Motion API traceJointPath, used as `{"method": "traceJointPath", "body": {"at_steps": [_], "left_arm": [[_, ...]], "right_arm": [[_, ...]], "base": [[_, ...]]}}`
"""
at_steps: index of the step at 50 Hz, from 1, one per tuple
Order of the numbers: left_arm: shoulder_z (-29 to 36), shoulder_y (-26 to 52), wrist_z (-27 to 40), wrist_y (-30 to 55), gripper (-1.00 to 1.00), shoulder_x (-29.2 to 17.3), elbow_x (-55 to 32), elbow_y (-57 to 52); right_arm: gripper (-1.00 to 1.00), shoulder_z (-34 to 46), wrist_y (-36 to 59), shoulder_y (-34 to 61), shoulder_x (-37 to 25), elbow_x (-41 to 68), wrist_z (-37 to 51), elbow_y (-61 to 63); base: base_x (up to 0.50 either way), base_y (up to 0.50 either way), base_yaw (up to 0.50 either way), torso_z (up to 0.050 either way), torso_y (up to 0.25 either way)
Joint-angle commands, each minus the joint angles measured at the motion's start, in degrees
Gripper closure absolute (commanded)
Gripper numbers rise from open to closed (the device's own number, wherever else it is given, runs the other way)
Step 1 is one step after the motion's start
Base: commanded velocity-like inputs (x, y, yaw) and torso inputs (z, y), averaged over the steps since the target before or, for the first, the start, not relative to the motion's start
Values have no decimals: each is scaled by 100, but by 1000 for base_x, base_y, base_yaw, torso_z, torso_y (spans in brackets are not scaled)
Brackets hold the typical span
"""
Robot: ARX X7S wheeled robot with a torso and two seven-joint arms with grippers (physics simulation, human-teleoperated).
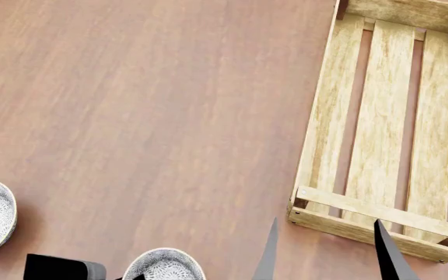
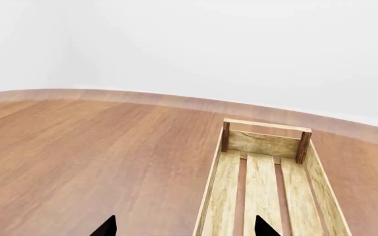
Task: Stack the right bowl on the left bowl and place them in the tray.
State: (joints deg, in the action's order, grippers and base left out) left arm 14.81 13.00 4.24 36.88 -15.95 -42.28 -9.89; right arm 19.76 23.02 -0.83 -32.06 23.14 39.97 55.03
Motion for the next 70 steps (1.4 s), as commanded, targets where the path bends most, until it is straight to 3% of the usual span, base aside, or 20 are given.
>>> {"method": "traceJointPath", "body": {"at_steps": [1, 22, 70], "left_arm": [[-313, -20, 42, -91, 100, 135, -237, -261], [-792, 5, 891, 511, 100, -104, -1093, -1689], [-2830, 48, 1682, 330, 100, -712, -2551, -1476]], "right_arm": [[-100, -90, -164, 1, 92, -96, -165, -71], [-100, -66, -226, 2, 43, -62, -122, -89], [-100, 29, -314, 41, -41, -27, -22, -141]], "base": [[0, 0, 0, 0, 0], [0, 0, 0, 0, 0], [0, 0, 0, 0, 0]]}}
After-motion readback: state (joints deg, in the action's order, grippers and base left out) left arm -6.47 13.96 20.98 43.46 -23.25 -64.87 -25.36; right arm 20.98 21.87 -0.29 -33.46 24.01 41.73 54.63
